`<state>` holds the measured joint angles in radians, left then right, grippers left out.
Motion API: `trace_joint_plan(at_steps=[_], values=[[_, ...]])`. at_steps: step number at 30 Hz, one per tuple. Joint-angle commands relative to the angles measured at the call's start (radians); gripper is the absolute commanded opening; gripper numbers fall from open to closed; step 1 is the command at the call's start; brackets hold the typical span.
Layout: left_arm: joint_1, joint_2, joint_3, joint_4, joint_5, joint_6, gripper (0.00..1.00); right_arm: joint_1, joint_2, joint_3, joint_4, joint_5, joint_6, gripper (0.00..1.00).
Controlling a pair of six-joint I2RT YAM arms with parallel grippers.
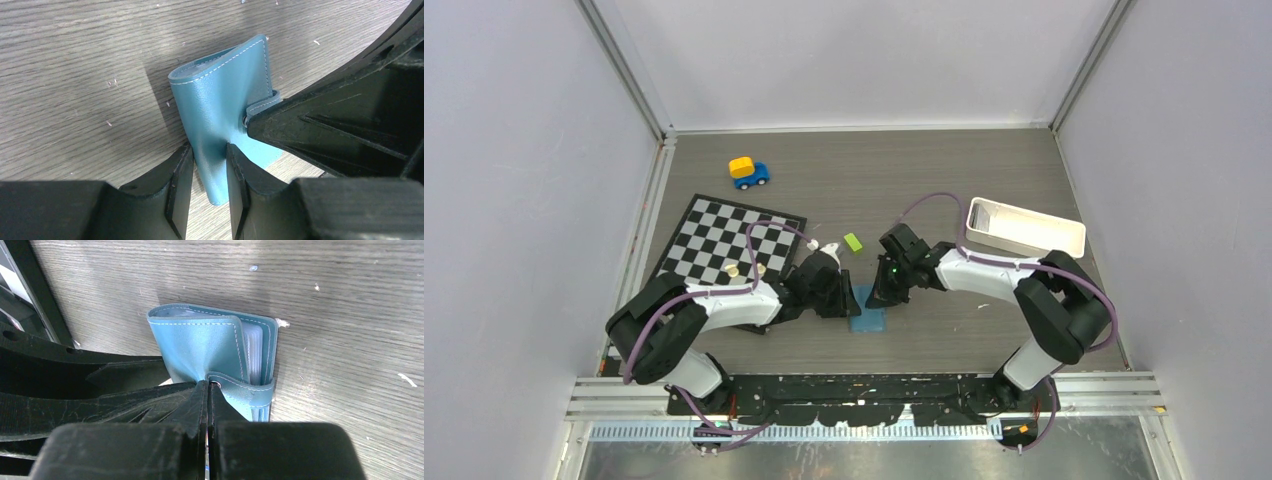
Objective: Put the credit cards into the card holder
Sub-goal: Reset both arms, then insert the credit card into the card holder.
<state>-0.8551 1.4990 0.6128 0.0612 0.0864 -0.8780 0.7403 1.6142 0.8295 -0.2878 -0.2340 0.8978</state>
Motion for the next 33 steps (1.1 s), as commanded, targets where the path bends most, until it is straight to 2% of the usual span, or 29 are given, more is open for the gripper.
trace_joint_plan(at_steps=[1, 6, 9, 11, 17, 19, 25, 30, 33], values=[[0.002, 0.033, -0.024, -0.129, -0.079, 0.060, 0.32, 0.004, 0.136, -0.033, -0.080, 0.221, -0.016, 0.00], [0.002, 0.012, -0.013, -0.142, -0.079, 0.067, 0.33, 0.004, 0.102, -0.011, -0.077, 0.194, -0.036, 0.01], [0.002, -0.025, 0.003, -0.160, -0.080, 0.082, 0.41, 0.004, 0.045, 0.034, -0.077, 0.162, -0.070, 0.01], [0.002, -0.053, 0.024, -0.177, -0.110, 0.097, 0.47, 0.003, 0.008, 0.072, -0.080, 0.139, -0.094, 0.07], [0.018, -0.144, 0.160, -0.315, -0.165, 0.186, 0.61, -0.038, -0.121, 0.194, -0.139, 0.121, -0.150, 0.41], [0.040, -0.174, 0.186, -0.360, -0.179, 0.203, 0.68, -0.075, -0.169, 0.210, -0.170, 0.129, -0.169, 0.48], [0.204, -0.215, 0.239, -0.468, -0.161, 0.254, 0.84, -0.238, -0.284, 0.183, -0.235, 0.190, -0.257, 0.58], [0.402, -0.275, 0.290, -0.551, -0.118, 0.320, 0.88, -0.417, -0.393, 0.127, -0.244, 0.295, -0.335, 0.59], [0.461, -0.368, 0.311, -0.578, -0.182, 0.379, 0.90, -0.506, -0.507, 0.091, -0.236, 0.374, -0.380, 0.59]])
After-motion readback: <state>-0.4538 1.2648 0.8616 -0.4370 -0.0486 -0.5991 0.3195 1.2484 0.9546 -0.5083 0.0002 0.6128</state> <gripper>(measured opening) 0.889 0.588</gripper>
